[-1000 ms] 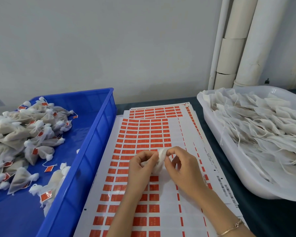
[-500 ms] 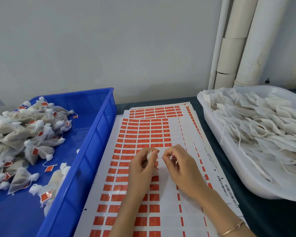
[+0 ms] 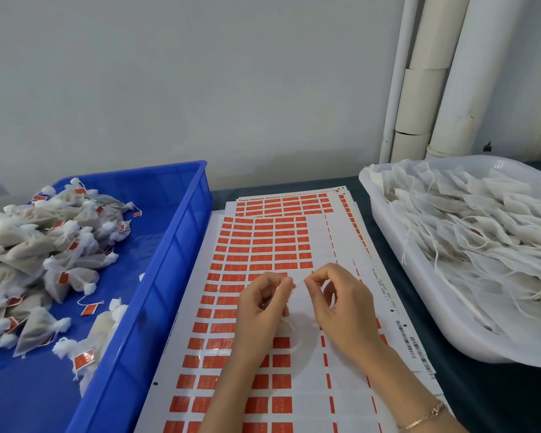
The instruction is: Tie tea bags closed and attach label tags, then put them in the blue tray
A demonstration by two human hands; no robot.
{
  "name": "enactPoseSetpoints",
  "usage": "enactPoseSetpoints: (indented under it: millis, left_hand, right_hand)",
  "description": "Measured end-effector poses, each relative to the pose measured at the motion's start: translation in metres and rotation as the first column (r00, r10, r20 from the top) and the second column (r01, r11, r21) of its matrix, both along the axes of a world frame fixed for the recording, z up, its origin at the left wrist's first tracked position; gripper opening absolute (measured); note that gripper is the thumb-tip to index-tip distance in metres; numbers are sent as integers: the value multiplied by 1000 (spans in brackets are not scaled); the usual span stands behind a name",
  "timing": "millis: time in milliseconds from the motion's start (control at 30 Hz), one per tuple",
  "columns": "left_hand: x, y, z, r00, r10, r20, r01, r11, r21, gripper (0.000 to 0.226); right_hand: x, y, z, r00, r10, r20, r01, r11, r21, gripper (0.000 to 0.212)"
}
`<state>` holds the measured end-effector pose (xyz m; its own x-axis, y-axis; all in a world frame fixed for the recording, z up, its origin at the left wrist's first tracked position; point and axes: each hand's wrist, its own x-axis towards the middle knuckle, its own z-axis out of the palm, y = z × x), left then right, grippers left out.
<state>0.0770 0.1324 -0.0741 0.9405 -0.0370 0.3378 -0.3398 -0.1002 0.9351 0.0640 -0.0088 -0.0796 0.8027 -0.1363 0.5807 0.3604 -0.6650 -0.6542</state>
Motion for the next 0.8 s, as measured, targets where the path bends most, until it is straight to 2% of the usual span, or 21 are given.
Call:
enactPoseSetpoints:
  millis: [333,467,800]
  left_hand:
    - [-1,-1,0,1000,6,-16,-6,999,41,20]
    - [-2,-1,0,999,26,-40,-22,995,96,5]
    - [1,-1,-2,994,56,-90,-43,989,140,13]
  right_hand:
    - [2,-6,4,992,-126,14,126,992,10,13]
    - [2,-8,5,987,-159,7,159,987,26,13]
    - [3,-10,7,984,-177,12,176,984,32,17]
